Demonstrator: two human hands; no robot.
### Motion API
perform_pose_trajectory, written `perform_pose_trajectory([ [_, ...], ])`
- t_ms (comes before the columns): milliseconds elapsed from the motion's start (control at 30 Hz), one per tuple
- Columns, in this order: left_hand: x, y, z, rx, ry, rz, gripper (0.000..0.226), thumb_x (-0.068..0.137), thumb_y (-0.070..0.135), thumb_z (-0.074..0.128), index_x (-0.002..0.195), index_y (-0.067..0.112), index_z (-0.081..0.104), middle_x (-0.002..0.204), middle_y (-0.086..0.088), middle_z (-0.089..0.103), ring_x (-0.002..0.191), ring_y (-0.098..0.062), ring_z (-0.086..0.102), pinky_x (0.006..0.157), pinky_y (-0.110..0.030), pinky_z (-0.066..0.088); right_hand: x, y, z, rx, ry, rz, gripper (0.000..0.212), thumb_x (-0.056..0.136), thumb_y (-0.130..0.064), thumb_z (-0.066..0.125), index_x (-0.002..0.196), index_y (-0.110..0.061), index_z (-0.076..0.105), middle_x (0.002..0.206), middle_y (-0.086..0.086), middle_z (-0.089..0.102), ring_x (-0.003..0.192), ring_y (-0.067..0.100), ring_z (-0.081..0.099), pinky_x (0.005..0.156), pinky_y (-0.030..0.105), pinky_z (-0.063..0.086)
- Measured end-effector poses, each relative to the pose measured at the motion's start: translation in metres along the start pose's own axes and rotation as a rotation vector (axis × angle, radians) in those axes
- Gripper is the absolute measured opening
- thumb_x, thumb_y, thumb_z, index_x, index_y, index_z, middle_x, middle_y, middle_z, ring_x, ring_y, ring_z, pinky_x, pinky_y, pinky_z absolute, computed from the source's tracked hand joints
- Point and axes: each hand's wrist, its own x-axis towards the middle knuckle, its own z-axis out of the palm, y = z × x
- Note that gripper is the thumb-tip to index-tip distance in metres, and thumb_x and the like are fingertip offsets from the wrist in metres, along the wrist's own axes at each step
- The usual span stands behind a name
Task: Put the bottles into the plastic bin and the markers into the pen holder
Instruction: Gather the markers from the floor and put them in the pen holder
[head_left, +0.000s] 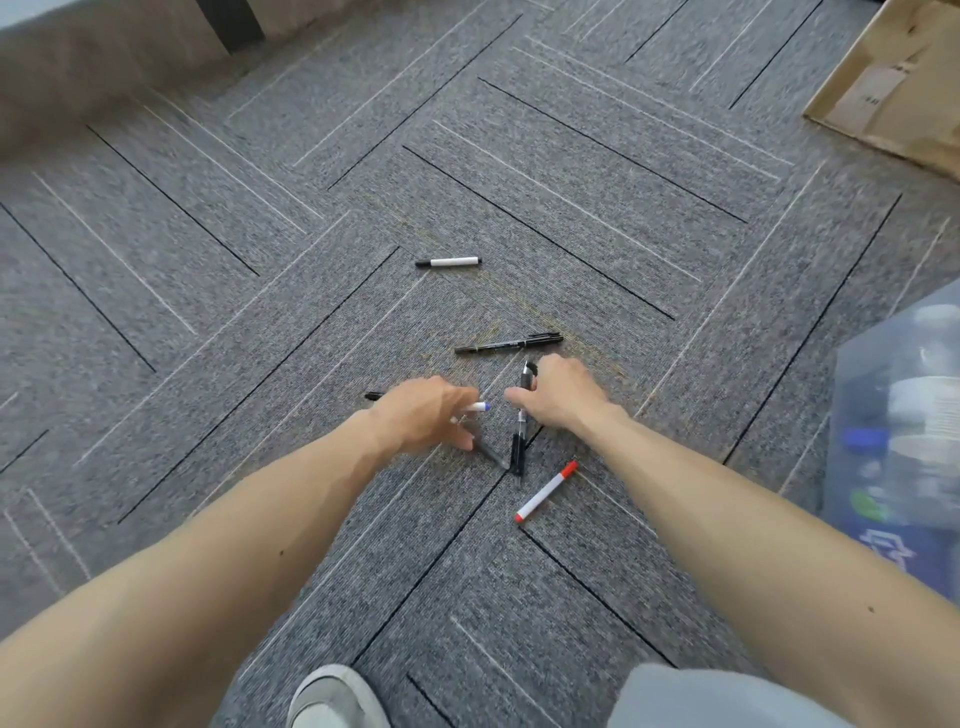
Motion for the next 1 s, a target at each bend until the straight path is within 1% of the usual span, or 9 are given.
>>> perform_pose_trajectory([
  [67, 0.002, 0.002, 0.005, 0.026, 0.012, -0.006, 0.026, 0.090, 0.033, 0.069, 0.108, 0.016, 0.062, 0.099, 0.008, 0.069, 0.078, -0.013, 0.069, 0.074, -0.029, 0.060, -0.001, -0.001, 0.008, -0.032, 0.028, 0.011, 0.037, 0.088, -0.042, 0.070, 0.082, -0.007, 0.058, 0.077, 0.005, 0.064, 0.061, 0.018, 0.057, 0.051, 0.029, 0.040],
  [233, 0.002, 0.003, 0.005, 0.160, -0.010, 0.009, 0.030, 0.093, 0.043, 0.062, 0.104, 0.016, 0.060, 0.100, 0.005, 0.058, 0.078, -0.013, 0.062, 0.071, -0.029, 0.056, 0.005, -0.003, 0.006, -0.065, 0.035, 0.052, 0.016, 0.090, -0.015, 0.062, 0.078, -0.008, 0.056, 0.080, 0.008, 0.062, 0.068, 0.024, 0.058, 0.052, 0.030, 0.038],
  [333, 0.000, -0.003, -0.003, 0.178, -0.010, 0.000, 0.030, 0.099, 0.045, 0.051, 0.105, 0.015, 0.051, 0.096, 0.005, 0.052, 0.072, -0.013, 0.055, 0.063, -0.027, 0.049, 0.004, 0.003, -0.007, -0.020, 0.005, 0.052, 0.023, 0.093, -0.016, 0.054, 0.072, -0.009, 0.050, 0.074, 0.005, 0.055, 0.068, 0.025, 0.054, 0.049, 0.029, 0.034],
  [400, 0.000, -0.011, -0.009, 0.129, 0.012, -0.036, 0.027, 0.103, 0.042, 0.043, 0.103, 0.015, 0.045, 0.090, 0.001, 0.058, 0.067, -0.014, 0.054, 0.063, -0.029, 0.054, 0.001, 0.008, -0.017, 0.020, -0.011, 0.032, 0.027, 0.096, -0.017, 0.049, 0.070, -0.010, 0.047, 0.071, 0.004, 0.052, 0.061, 0.021, 0.049, 0.052, 0.030, 0.036],
  [500, 0.005, -0.020, -0.016, 0.080, 0.073, -0.090, 0.023, 0.106, 0.034, 0.037, 0.107, 0.012, 0.043, 0.079, -0.001, 0.055, 0.058, -0.013, 0.049, 0.054, -0.026, 0.049, -0.008, 0.015, -0.030, -0.003, -0.074, -0.042, 0.021, 0.099, -0.018, 0.042, 0.086, -0.006, 0.052, 0.078, 0.006, 0.054, 0.062, 0.018, 0.046, 0.061, 0.035, 0.042],
  [700, 0.030, -0.009, -0.024, -0.197, 0.187, -0.209, 0.012, 0.105, 0.010, 0.039, 0.094, 0.015, 0.035, 0.078, -0.010, 0.058, 0.055, -0.018, 0.043, 0.047, -0.031, 0.040, -0.031, 0.037, -0.036, -0.148, -0.381, -0.201, 0.008, 0.104, -0.015, 0.038, 0.105, -0.009, 0.043, 0.081, 0.004, 0.055, 0.061, 0.014, 0.045, 0.053, 0.026, 0.038],
  [800, 0.042, 0.000, -0.030, -0.268, 0.229, -0.265, 0.015, 0.101, 0.006, 0.043, 0.094, 0.015, 0.034, 0.080, -0.014, 0.059, 0.056, -0.021, 0.044, 0.047, -0.037, 0.041, -0.044, 0.047, -0.032, -0.133, -0.431, -0.304, 0.005, 0.101, -0.021, 0.050, 0.101, -0.017, 0.048, 0.086, 0.002, 0.059, 0.063, 0.014, 0.052, 0.057, 0.028, 0.048],
  [900, 0.052, 0.008, -0.032, -0.288, 0.255, -0.281, 0.008, 0.104, 0.013, 0.041, 0.097, 0.013, 0.037, 0.081, -0.015, 0.061, 0.056, -0.024, 0.047, 0.050, -0.044, 0.047, -0.054, 0.049, -0.026, -0.236, -0.435, -0.381, 0.031, 0.080, -0.039, 0.078, 0.093, -0.022, 0.054, 0.087, -0.006, 0.060, 0.071, 0.010, 0.055, 0.063, 0.033, 0.049],
  [1000, 0.059, 0.015, -0.035, -0.283, 0.284, -0.295, 0.016, 0.104, 0.028, 0.048, 0.102, 0.014, 0.040, 0.078, -0.009, 0.059, 0.056, -0.021, 0.051, 0.047, -0.038, 0.045, -0.059, 0.047, -0.011, -0.366, -0.480, -0.391, 0.035, 0.073, -0.038, 0.083, 0.090, -0.021, 0.058, 0.087, -0.005, 0.063, 0.076, 0.014, 0.060, 0.066, 0.032, 0.051],
])
